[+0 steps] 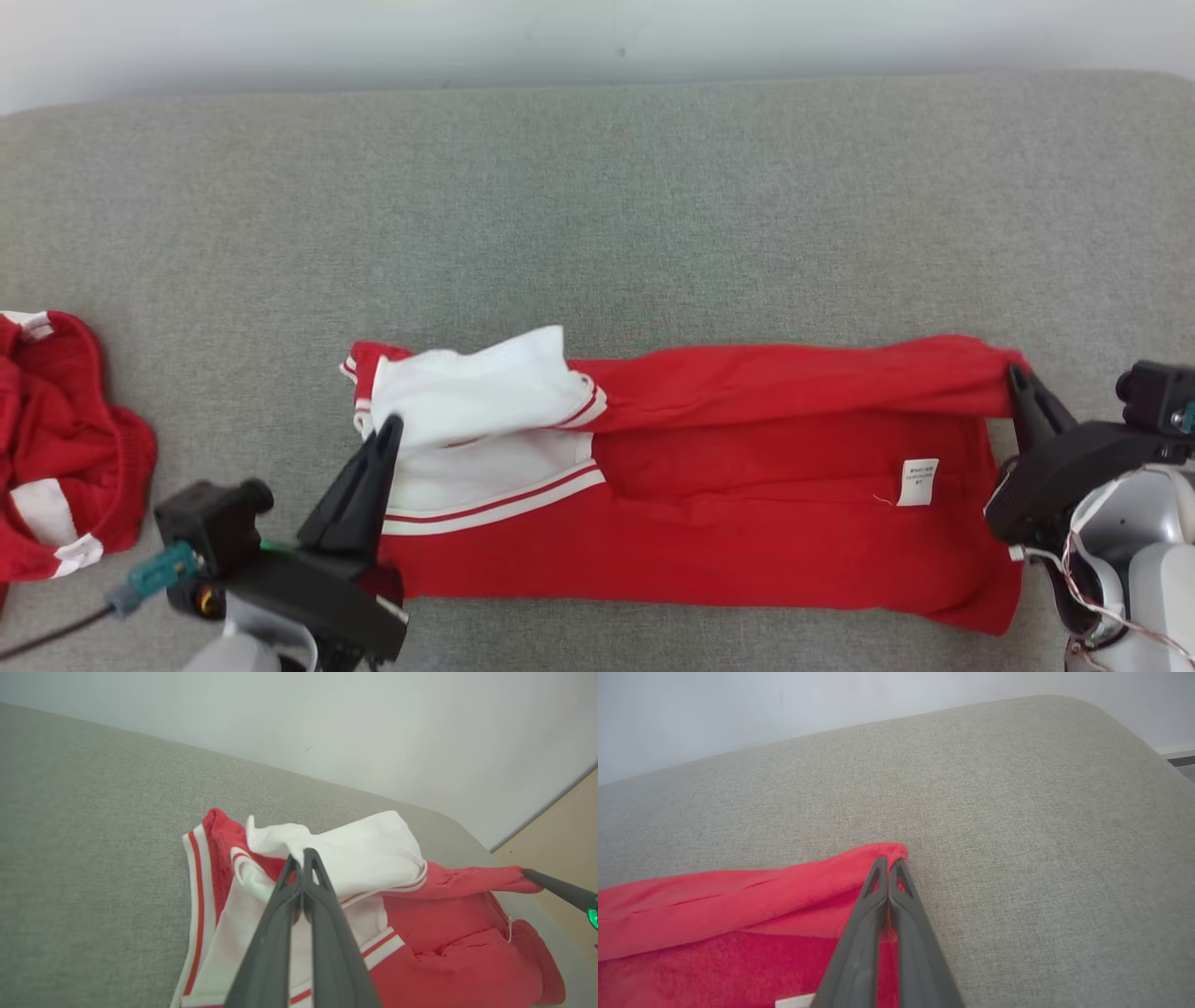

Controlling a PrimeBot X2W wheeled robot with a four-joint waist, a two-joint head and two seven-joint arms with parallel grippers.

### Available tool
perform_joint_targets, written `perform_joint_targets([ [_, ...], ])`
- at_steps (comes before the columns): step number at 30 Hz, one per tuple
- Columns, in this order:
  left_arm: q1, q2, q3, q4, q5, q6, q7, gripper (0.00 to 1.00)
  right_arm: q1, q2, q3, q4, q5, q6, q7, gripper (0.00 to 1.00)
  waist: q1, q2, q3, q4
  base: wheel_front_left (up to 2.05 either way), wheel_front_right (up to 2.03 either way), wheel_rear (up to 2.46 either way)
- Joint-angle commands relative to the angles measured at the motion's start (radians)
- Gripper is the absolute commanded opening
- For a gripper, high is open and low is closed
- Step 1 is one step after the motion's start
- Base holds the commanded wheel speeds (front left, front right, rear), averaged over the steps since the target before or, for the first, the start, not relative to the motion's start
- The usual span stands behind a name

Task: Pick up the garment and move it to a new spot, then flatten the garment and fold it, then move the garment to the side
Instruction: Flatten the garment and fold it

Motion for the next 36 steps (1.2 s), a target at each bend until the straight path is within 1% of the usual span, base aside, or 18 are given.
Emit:
perform_joint_targets([
  [1,0.033,0.002,-0.001,0.006,0.016,0.015,-0.005,0.00,0.024,0.006,-0.002,-0.011,0.002,0.001,0.013,0.00,0.0002,0.0001,-0.007,0.003,0.00,0.00,0.00],
  [3,0.051,0.002,-0.006,0.019,0.023,0.030,-0.007,0.00,0.043,0.005,-0.002,-0.015,-0.005,0.001,0.030,0.00,0.0002,0.0001,-0.009,0.004,0.00,0.00,0.00],
  [9,0.085,-0.016,-0.012,0.055,0.042,0.052,-0.010,0.00,0.079,-0.006,0.004,-0.010,-0.014,0.001,0.071,0.00,0.0002,0.0001,-0.012,0.013,0.00,0.00,0.00],
  [14,0.092,-0.033,-0.009,0.093,0.060,0.067,-0.010,0.00,0.112,0.015,0.004,-0.018,0.000,0.001,0.107,0.00,0.0002,0.0001,-0.019,0.018,0.00,0.00,0.00],
  [15,0.092,-0.037,-0.006,0.103,0.068,0.076,-0.011,0.18,0.120,0.022,0.000,-0.025,0.004,0.001,0.114,0.00,0.0002,0.0001,-0.022,0.019,0.00,0.00,0.00],
  [16,0.091,-0.038,-0.003,0.117,0.081,0.086,-0.011,0.41,0.129,0.031,-0.001,-0.033,0.006,0.001,0.123,0.00,0.0002,0.0001,-0.024,0.019,0.00,0.00,0.00],
  [17,0.090,-0.040,-0.001,0.128,0.094,0.095,-0.012,0.98,0.141,0.040,0.000,-0.040,0.009,0.001,0.135,0.00,0.0002,0.0001,-0.027,0.018,0.00,0.00,0.00],
  [18,0.090,-0.046,0.003,0.137,0.098,0.099,-0.012,1.00,0.153,0.047,0.004,-0.047,0.014,0.001,0.148,0.47,0.0002,0.0001,-0.030,0.017,0.00,0.00,0.00],
  [19,0.090,-0.052,0.006,0.149,0.108,0.103,-0.012,1.00,0.162,0.052,0.002,-0.057,0.016,0.001,0.154,1.00,0.0002,0.0001,-0.031,0.016,0.00,0.00,0.00],
  [21,0.088,-0.053,0.014,0.167,0.139,0.120,-0.012,1.00,0.178,0.064,-0.009,-0.076,0.018,0.001,0.166,1.00,0.0002,0.0001,-0.038,0.014,0.00,0.00,0.00],
  [24,0.101,-0.074,0.049,0.169,0.185,0.148,-0.013,1.00,0.205,0.083,-0.028,-0.101,0.012,0.001,0.176,1.00,0.0002,0.0001,-0.050,0.014,0.00,0.00,0.00],
  [28,0.141,-0.105,0.130,0.125,0.275,0.178,-0.012,1.00,0.236,0.098,-0.054,-0.140,0.019,0.001,0.156,1.00,0.0002,0.0001,-0.074,0.020,0.00,0.00,0.00],
  [31,0.181,-0.139,0.206,0.061,0.365,0.198,-0.012,1.00,0.258,0.105,-0.067,-0.167,0.029,0.001,0.114,1.00,0.0002,0.0001,-0.093,0.027,0.00,0.00,0.00],
  [33,0.215,-0.164,0.264,0.013,0.434,0.208,-0.012,1.00,0.268,0.107,-0.079,-0.182,0.036,0.001,0.066,1.00,0.0002,0.0001,-0.106,0.032,0.00,0.00,0.00],
  [36,0.268,-0.204,0.339,-0.051,0.531,0.209,-0.012,1.00,0.287,0.109,-0.087,-0.172,0.054,0.001,-0.010,1.00,0.0002,0.0001,-0.124,0.034,0.00,0.00,0.00],
])
